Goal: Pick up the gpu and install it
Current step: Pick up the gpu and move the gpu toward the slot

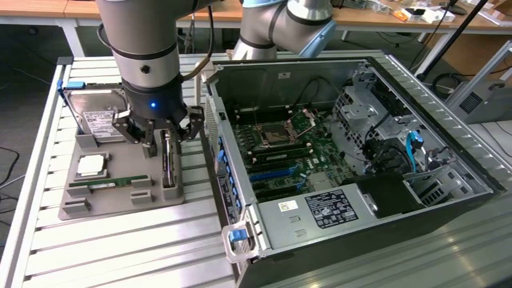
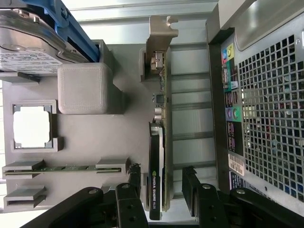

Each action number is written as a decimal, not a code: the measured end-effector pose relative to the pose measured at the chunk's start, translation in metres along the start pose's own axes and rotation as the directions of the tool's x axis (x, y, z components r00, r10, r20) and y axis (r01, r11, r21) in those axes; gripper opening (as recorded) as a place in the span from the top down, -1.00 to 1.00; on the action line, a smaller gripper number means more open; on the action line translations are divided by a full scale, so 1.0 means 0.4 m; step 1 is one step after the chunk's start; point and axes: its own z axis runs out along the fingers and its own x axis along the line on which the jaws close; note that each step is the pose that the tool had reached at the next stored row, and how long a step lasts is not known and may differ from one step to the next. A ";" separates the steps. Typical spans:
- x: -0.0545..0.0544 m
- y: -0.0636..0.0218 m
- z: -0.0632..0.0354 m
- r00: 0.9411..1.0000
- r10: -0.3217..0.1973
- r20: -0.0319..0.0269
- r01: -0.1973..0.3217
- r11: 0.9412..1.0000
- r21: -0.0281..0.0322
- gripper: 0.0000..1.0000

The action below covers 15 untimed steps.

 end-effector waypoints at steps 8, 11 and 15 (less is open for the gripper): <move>0.001 0.013 0.003 1.000 0.000 0.000 0.000 1.000 0.000 0.04; 0.002 0.023 0.004 1.000 0.000 0.000 0.000 1.000 0.000 0.04; 0.003 0.036 0.009 1.000 0.000 0.000 0.000 1.000 0.001 0.04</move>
